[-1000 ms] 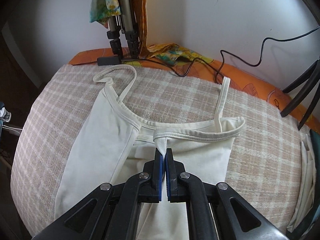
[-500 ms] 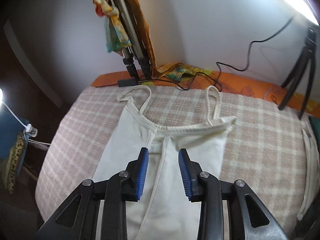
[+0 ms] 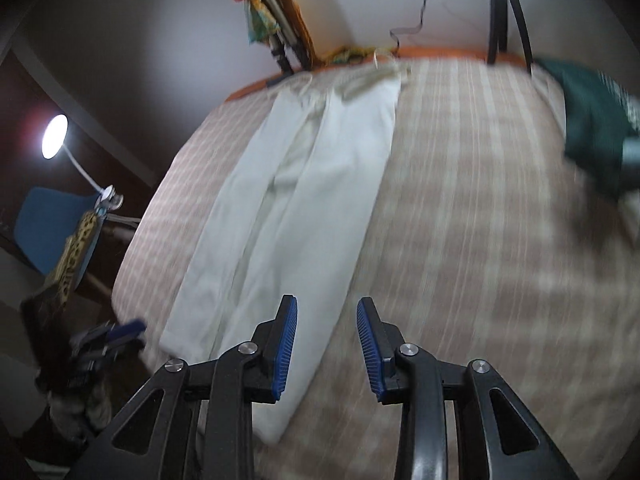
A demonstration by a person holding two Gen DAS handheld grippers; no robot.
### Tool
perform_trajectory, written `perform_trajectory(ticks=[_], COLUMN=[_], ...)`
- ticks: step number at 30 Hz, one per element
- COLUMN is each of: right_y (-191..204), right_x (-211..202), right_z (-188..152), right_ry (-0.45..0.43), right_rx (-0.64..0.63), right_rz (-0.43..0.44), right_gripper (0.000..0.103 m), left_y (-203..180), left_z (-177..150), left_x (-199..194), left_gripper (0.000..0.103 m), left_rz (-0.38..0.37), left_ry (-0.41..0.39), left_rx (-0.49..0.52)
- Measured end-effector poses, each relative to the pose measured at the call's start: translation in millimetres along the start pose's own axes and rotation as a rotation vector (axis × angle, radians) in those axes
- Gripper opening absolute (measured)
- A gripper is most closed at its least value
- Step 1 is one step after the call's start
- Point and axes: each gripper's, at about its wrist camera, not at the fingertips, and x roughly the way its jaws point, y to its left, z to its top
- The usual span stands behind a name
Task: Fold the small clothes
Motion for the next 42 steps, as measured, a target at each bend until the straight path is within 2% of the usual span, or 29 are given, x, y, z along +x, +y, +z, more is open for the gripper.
perform_trajectory(ticks=[4, 8, 13, 16, 17, 19, 20, 21, 24, 28, 33, 42], right_y=[1, 4, 4, 1, -1, -4, -6, -7, -12, -12, -11, -20], right_x=[10, 17, 27, 30, 31, 34, 36, 37, 36, 19, 24, 10], right_z=[-40, -61, -68, -68, -68, -71, -72, -73, -79, -81, -77, -58], right_ry=[0.051, 0.074, 0.069, 0.062, 0.059, 0.066, 0.064, 0.066, 0.056, 0.001, 0.009, -0.063], right_rx=[0.045, 0.062, 0.095, 0.113, 0.127, 0.144, 0.152, 0.158, 0.191, 0.2, 0.204, 0.249], right_rz=[0.08, 0.133, 0.181, 0.216, 0.235, 0.261, 0.274, 0.285, 0.29, 0.337, 0.333, 0.39], right_gripper=[0.033, 0.033, 0.034, 0.031, 0.027, 0.019, 0.013, 0.008, 0.003, 0.003, 0.003, 0.003], left_y=[6, 11, 23, 22, 21, 19, 19, 20, 24, 20, 23, 14], left_z=[-1, -3, -6, -5, -4, -3, -3, -3, -5, -8, -2, 32], left_x=[12, 16, 12, 13, 14, 18, 21, 25, 26, 12, 12, 5], left_gripper=[0.042, 0.042, 0.042, 0.039, 0.039, 0.029, 0.014, 0.006, 0.004, 0.004, 0.004, 0.004], left_rz=[-0.046, -0.076, -0.141, -0.153, -0.162, -0.171, -0.179, -0.189, -0.211, -0.23, -0.255, -0.264], left_ry=[0.027, 0.04, 0.031, 0.034, 0.041, 0.048, 0.063, 0.075, 0.068, 0.031, 0.023, -0.038], left_rx=[-0.043, -0.077, -0.151, -0.141, -0.137, -0.128, -0.129, -0.139, -0.173, -0.15, -0.184, -0.152])
